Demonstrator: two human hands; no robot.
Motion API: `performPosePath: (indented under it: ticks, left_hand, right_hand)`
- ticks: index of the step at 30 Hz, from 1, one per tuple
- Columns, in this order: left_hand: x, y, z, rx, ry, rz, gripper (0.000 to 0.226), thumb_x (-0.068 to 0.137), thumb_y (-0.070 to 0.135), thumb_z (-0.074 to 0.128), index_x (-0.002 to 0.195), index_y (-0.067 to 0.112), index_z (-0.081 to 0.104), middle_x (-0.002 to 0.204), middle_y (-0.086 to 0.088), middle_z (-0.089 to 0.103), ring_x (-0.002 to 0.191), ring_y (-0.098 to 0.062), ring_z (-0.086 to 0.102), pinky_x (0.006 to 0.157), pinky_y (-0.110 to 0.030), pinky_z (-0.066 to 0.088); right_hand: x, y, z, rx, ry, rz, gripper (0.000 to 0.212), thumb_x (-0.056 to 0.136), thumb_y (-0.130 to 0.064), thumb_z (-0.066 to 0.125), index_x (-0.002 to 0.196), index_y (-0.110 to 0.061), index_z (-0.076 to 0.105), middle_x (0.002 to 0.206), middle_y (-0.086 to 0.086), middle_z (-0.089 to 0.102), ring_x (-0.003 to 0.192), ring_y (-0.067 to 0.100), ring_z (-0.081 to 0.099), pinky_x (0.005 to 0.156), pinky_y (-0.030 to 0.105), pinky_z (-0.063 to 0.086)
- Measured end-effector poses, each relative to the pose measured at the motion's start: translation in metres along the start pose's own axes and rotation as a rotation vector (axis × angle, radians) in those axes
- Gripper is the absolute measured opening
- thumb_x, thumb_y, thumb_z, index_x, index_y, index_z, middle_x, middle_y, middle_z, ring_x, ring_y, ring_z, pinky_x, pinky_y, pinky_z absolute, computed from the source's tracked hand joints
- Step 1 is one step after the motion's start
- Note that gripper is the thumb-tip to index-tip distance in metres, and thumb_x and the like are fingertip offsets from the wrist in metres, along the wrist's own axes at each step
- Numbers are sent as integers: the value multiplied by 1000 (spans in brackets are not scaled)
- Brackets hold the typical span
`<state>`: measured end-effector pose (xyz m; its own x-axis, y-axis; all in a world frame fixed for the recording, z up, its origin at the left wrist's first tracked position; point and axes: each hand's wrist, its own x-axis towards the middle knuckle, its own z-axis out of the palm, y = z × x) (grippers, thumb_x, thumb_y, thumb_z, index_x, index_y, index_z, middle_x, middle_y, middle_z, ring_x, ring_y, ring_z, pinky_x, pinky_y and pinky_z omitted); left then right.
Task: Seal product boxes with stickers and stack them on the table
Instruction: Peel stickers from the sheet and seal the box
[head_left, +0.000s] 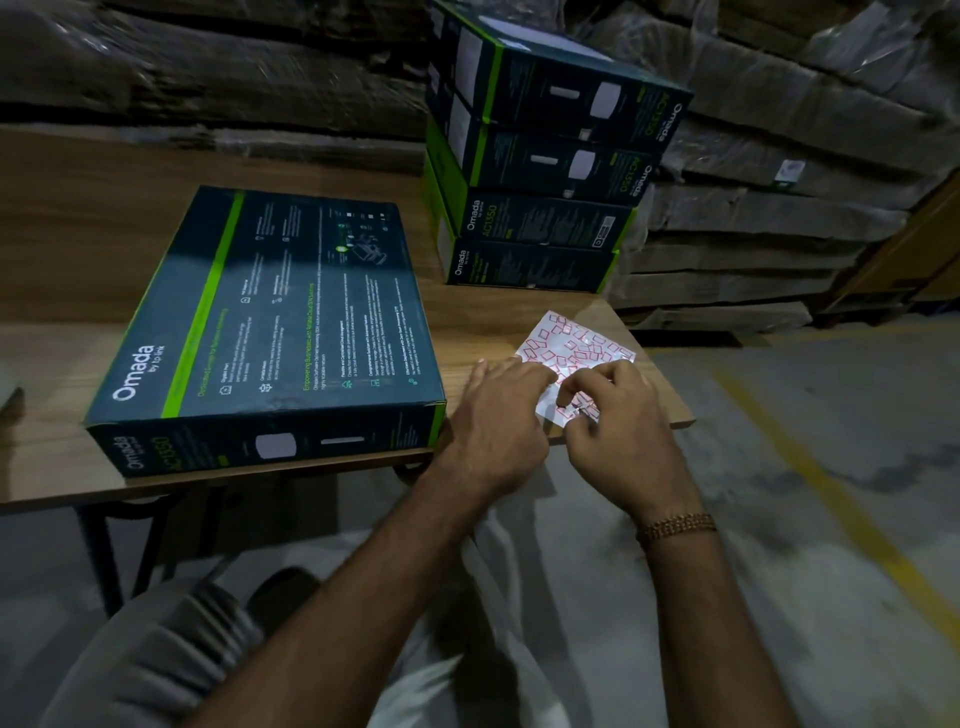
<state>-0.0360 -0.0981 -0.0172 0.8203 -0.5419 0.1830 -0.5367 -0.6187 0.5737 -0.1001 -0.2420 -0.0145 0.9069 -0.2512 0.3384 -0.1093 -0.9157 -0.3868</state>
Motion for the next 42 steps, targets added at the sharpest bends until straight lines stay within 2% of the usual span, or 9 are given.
performPosePath:
  ticks: [6,11,16,21,28,33,39,42]
  left_hand:
    - [0,1,-1,5,-9,-3,57,101,11,59,157,19,47,161,-2,50,156,-21,33,133,-43,5]
    - [-1,1,-1,6,-11,1,58,97,7,57,154,18,50,156,-3,54,152,-21,39,133,-44,6]
    - [0,1,1,5,-4,0,54,100,11,59,153,19,51,154,-2,56,151,-20,39,133,-45,8]
    - [0,2,0,16,-5,6,54,102,15,60,155,20,49,157,-1,53,152,-20,38,133,-46,7]
    - [-2,1,-2,13,-6,5,56,103,13,57,158,19,46,160,-2,50,155,-20,34,134,-45,5]
    - [-1,1,0,12,-8,12,55,104,18,60,157,19,47,159,-2,51,154,-20,35,133,-46,7]
    - [0,0,1,7,2,5,49,102,18,58,151,19,53,152,-1,57,149,-21,42,132,-45,10]
    - [1,1,1,15,-17,-6,56,100,14,61,154,20,50,155,-1,55,151,-20,40,133,-47,10]
  right_hand:
    - [-2,-1,3,1,29,-6,27,78,-22,48,99,-26,64,113,1,49,106,26,52,90,47,50]
    - [-1,-1,6,-26,11,-4,29,77,-24,47,102,-26,62,118,3,49,110,29,52,93,50,48]
    - [-2,0,8,-17,30,-13,27,77,-24,45,100,-27,59,119,2,49,112,28,52,96,52,47]
    - [-7,5,11,80,122,-84,36,81,-21,51,108,-23,74,127,1,58,114,27,59,93,52,53]
    - [-12,9,14,105,213,-128,22,81,-12,62,95,-15,78,117,3,64,106,25,64,87,49,54]
    - [-7,6,10,66,145,-106,23,80,-18,54,96,-22,70,111,2,55,103,26,59,85,50,54]
    - [-1,1,7,-2,76,-64,24,76,-22,49,95,-24,64,115,2,51,109,28,56,87,50,52]
    - [1,1,8,-17,64,-49,24,76,-24,47,95,-24,62,116,2,51,111,28,55,89,49,51]
